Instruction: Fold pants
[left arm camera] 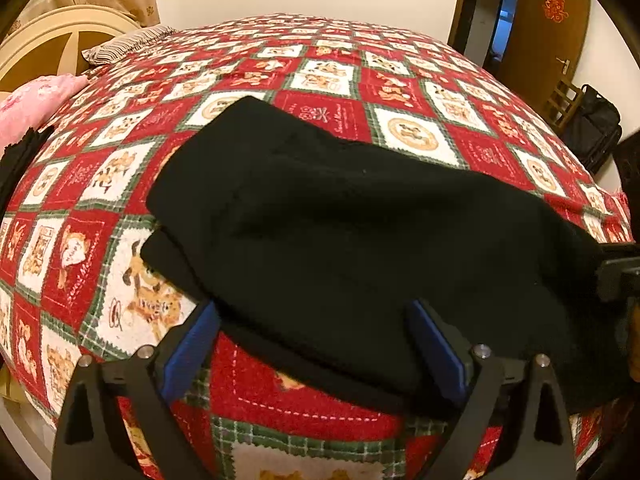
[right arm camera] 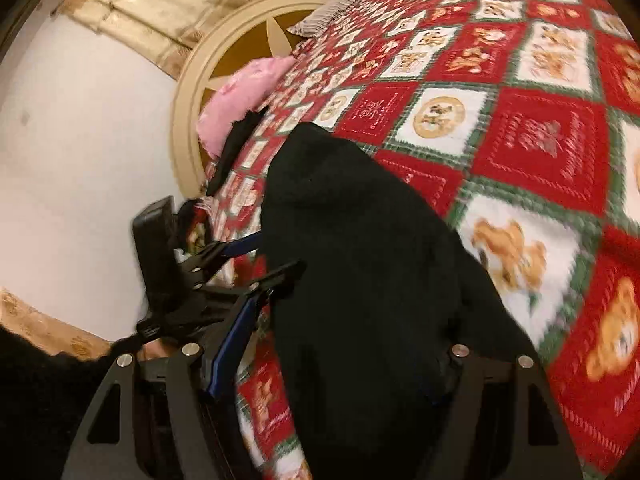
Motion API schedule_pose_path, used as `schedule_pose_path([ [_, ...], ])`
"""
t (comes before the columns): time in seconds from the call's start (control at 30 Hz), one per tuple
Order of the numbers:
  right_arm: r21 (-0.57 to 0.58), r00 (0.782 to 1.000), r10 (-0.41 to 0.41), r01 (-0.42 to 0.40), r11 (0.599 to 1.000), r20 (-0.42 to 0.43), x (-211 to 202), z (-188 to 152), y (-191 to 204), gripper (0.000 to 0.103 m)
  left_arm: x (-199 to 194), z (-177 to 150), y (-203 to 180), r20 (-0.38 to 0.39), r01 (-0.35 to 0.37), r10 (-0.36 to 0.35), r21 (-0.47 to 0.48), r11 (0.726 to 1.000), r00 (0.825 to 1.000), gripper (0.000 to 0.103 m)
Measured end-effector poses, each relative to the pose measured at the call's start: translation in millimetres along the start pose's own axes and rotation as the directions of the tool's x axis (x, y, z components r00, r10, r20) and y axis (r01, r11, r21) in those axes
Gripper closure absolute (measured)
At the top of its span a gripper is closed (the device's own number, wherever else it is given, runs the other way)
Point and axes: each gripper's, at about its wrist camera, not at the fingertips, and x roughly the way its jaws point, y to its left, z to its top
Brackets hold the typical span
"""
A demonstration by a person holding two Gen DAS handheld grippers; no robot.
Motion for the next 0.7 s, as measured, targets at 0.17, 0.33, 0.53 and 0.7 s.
schedule_pose_path([
  [0.17, 0.010, 0.982, -0.147, 0.147, 0.989, 0.121, -4, 18, -11, 0.030, 0, -2, 0, 0.007, 0.004, -0.004, 0.009, 1.000, 1.000, 0.005],
  [0.33, 0.046, 0.982, -0.139, 0.134, 0.990, 0.131, -11, 23, -29, 0.037, 1, -3, 1, 0.009, 0.016, -0.016, 0.016, 1.000, 1.000, 0.003],
  [0.53, 0.097, 0.985, -0.146, 0.137, 0.986, 0.096, -36, 18, -54, 0.052, -1, -4, 2, 0.005, 0.028, -0.028, 0.030, 0.999, 1.000, 0.003],
  [0.7, 0.162, 0.880, -0.432, 0.405, 0.900, 0.199, -94, -1, -52, 0.050, -18, 6, 31, 0.024, 0.065, -0.064, -0.015, 0.998, 0.998, 0.005],
])
